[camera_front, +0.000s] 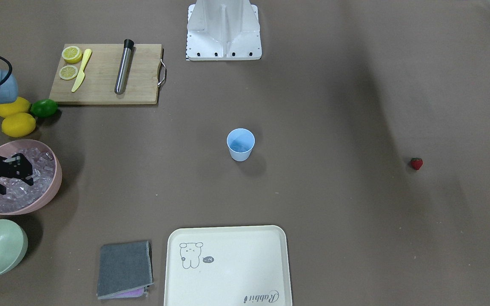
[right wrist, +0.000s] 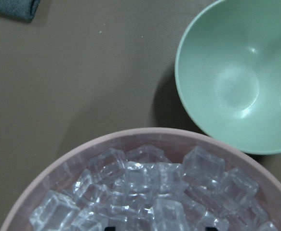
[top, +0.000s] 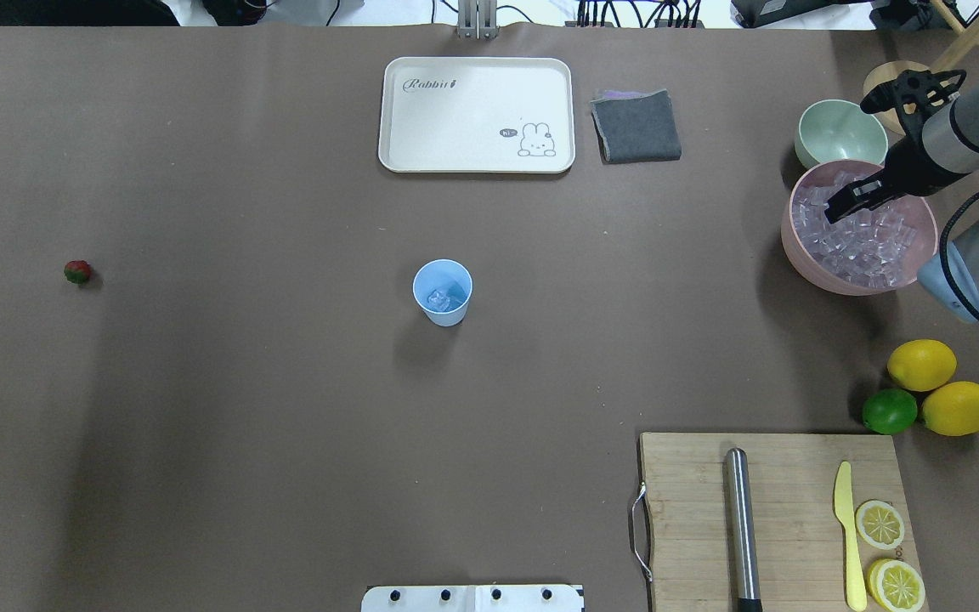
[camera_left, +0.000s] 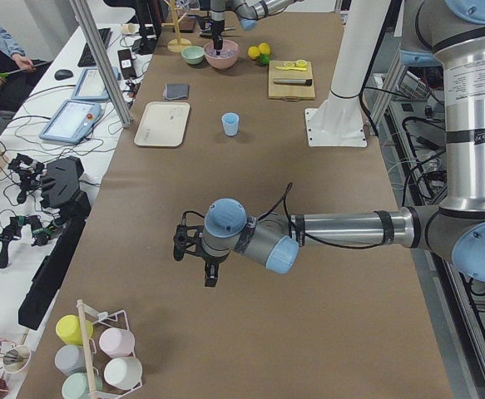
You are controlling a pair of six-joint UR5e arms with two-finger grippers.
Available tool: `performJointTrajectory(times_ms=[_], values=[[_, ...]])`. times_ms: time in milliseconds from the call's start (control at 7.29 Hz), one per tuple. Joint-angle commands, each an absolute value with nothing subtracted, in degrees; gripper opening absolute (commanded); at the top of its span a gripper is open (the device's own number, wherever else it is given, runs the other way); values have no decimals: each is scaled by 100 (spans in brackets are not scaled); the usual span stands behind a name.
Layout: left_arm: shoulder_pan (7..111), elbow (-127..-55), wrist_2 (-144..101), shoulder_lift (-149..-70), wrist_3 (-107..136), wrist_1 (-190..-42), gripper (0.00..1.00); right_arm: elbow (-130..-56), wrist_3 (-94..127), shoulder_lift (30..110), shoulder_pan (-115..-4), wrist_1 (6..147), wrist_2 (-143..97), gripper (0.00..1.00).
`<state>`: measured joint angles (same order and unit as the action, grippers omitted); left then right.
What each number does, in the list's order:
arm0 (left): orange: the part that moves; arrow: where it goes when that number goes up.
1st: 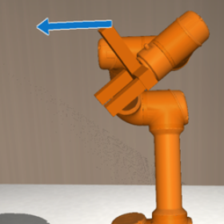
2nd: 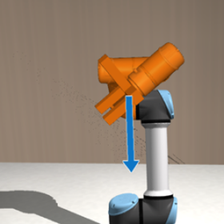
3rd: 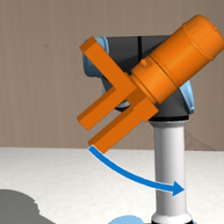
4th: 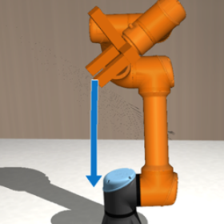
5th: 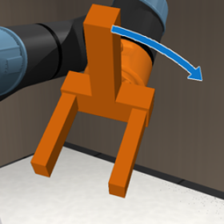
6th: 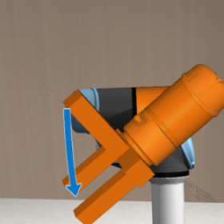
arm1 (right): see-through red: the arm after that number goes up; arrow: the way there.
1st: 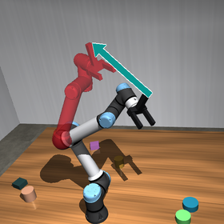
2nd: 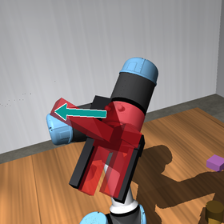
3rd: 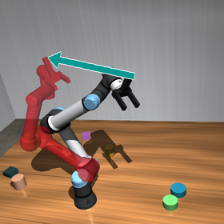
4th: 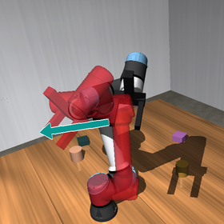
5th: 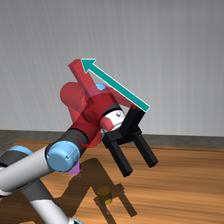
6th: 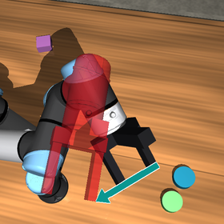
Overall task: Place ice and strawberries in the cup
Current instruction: 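Lower the right gripper into the ice and grasp a cube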
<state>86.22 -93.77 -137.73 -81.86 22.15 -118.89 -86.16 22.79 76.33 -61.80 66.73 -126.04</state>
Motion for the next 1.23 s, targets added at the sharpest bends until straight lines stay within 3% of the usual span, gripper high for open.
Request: performJointTrajectory(times_ms=[0,823,1097], values=[[8622,-9395,-13772,-8174,2215,-11892,98,-8613,2294,7646,-6144,6671,-12604,69],[8622,-9387,-13772,-8156,2206,-11892,98,-8622,2267,7699,-6065,6653,-12446,67],[8622,-9378,-13772,-8156,2197,-11892,98,-8483,2285,7734,-5977,6339,-12323,52]])
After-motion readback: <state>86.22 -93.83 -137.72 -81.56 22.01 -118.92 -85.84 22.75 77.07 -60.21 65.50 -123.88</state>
